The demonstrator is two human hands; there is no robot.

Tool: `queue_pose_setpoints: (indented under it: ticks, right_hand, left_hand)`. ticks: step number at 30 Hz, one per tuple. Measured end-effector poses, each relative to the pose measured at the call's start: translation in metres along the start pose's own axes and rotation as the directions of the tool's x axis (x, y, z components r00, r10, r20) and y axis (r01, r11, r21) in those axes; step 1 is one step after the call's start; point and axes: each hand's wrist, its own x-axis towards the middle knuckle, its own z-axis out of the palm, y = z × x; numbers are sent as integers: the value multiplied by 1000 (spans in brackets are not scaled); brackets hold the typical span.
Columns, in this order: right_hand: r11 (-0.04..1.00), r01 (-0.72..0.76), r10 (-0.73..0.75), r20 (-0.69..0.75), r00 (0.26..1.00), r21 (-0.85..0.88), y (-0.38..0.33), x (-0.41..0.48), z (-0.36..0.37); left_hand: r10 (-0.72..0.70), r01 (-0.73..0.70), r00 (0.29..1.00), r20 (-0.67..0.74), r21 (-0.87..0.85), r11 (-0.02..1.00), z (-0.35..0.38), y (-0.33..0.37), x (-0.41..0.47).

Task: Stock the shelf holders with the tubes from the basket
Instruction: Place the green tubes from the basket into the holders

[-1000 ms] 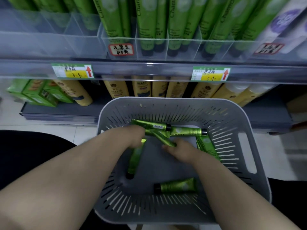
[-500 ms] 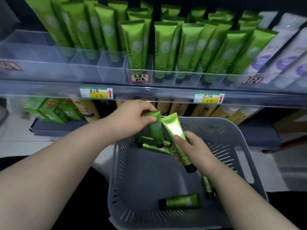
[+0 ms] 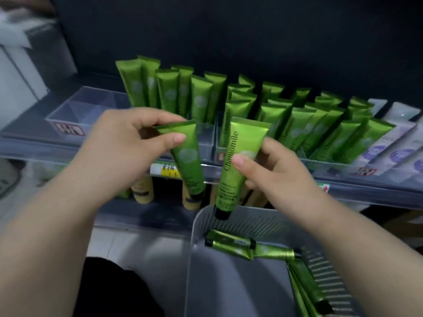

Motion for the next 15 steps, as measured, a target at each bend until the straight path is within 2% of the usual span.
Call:
queue_pose_setpoints:
  ticks: [4,8,15]
  right_hand:
    - [986,132,-128,43,991,-100,-31,43,11]
    - [969,197,-194,36,980,-149,-57,86,25]
    - [958,251,-246,55,968,-138,-96,161,64]
  left_hand:
    - [-51,22,979,-197,-147,989,-30,-26,12]
    - [-65,-25,925,-376,-230,973,-43,-45,28]
    - [-40,-135,860,-508,-304,943,-63,-56,62]
